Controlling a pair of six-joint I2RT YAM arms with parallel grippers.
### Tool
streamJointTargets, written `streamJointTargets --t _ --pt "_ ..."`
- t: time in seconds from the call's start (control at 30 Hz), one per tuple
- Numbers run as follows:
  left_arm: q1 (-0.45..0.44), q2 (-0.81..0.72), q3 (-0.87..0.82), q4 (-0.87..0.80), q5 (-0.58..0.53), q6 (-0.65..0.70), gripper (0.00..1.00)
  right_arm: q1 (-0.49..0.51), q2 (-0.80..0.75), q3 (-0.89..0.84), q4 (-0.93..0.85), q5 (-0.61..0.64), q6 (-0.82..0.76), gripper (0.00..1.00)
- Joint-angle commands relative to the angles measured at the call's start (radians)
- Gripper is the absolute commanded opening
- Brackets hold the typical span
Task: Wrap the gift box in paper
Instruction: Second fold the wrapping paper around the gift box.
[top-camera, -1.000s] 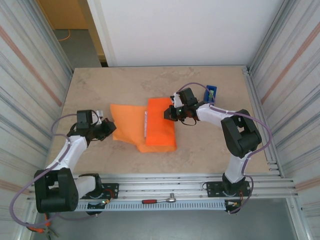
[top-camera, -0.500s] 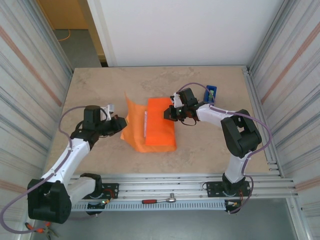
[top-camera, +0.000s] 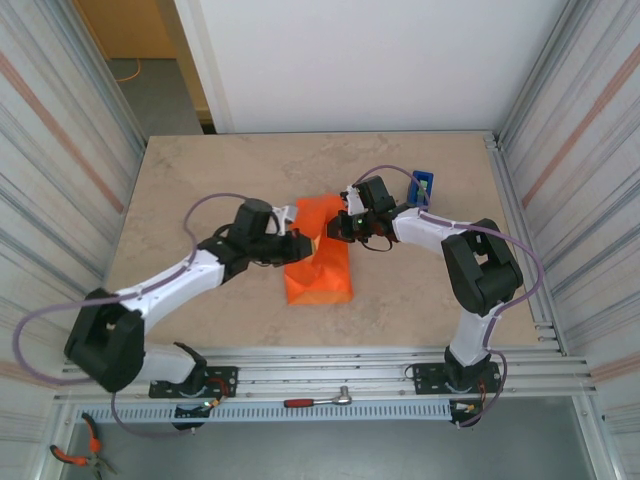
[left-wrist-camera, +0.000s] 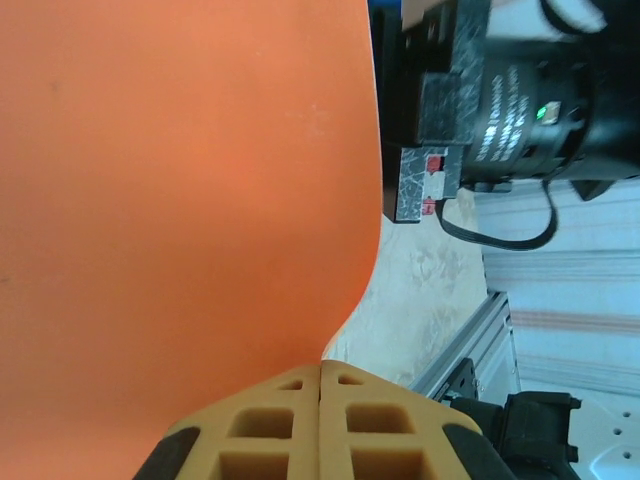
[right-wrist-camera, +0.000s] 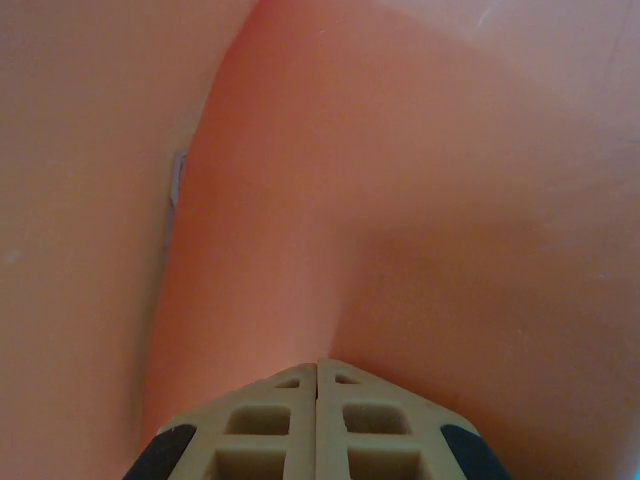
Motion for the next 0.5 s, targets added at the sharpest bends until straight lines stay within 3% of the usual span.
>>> streamJointTargets --t 0.0,0.2,0.47 --pt "-0.055 0.089 0.074 0.046 -0.026 -0.022 0.0 0.024 0.064 -0.043 -0.075 0.045 0.004 0.0" --pt "-0.083 0.229 0.111 0.084 -0.029 -0.038 0.0 0.027 0.064 -0.052 -0.065 0.042 0.011 0.0" --pt "-0.082 0.297 0.09 0.092 -0.062 -0.041 0.0 0.024 0.061 -0.048 -0.061 0.023 0.022 0.0"
